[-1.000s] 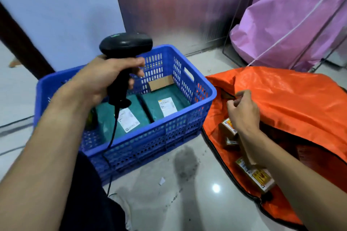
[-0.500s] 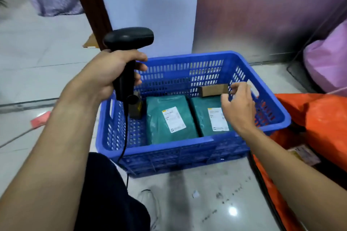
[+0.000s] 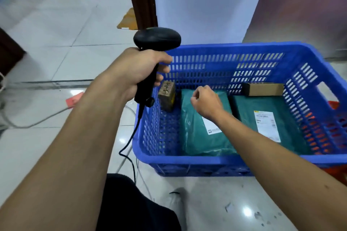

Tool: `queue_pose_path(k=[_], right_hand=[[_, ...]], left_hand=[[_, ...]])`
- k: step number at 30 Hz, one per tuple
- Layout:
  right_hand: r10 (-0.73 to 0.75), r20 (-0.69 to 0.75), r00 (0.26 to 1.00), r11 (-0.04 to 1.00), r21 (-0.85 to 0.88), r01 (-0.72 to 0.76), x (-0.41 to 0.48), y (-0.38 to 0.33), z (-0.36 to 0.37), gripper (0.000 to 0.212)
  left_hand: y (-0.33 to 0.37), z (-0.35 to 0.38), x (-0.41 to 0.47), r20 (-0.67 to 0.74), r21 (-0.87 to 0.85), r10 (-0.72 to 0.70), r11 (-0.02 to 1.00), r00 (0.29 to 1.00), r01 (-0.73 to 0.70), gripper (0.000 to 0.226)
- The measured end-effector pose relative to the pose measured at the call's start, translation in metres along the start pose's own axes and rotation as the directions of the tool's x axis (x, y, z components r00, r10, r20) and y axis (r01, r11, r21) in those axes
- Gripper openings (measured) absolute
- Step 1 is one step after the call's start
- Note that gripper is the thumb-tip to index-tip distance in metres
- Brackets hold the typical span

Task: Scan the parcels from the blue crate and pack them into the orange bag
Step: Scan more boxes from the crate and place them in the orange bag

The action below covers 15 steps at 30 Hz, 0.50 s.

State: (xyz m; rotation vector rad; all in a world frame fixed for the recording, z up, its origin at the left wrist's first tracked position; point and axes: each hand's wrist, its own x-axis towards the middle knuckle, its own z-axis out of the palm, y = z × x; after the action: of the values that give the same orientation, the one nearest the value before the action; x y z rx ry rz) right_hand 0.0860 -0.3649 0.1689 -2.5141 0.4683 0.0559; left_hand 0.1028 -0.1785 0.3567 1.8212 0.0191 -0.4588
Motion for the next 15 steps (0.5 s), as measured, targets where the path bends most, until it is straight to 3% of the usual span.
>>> queue_pose_path(k=[6, 15], right_hand=[[-0.021, 0.13, 0.991, 0.999, -0.028, 0.025, 0.04, -0.013, 0.041, 0.014], [-0.021, 0.191, 0.981, 0.997, -0.063, 0.034, 0.069, -0.025, 0.085, 0.069]], left_hand=[[0.0, -0.002, 0.007, -0.015, -0.061, -0.016, 0.998, 1.0, 0.015, 0.005], [0.0, 0.009, 0.011, -0.041, -0.057, 0.012, 0.998, 0.999, -0.015, 0.008]])
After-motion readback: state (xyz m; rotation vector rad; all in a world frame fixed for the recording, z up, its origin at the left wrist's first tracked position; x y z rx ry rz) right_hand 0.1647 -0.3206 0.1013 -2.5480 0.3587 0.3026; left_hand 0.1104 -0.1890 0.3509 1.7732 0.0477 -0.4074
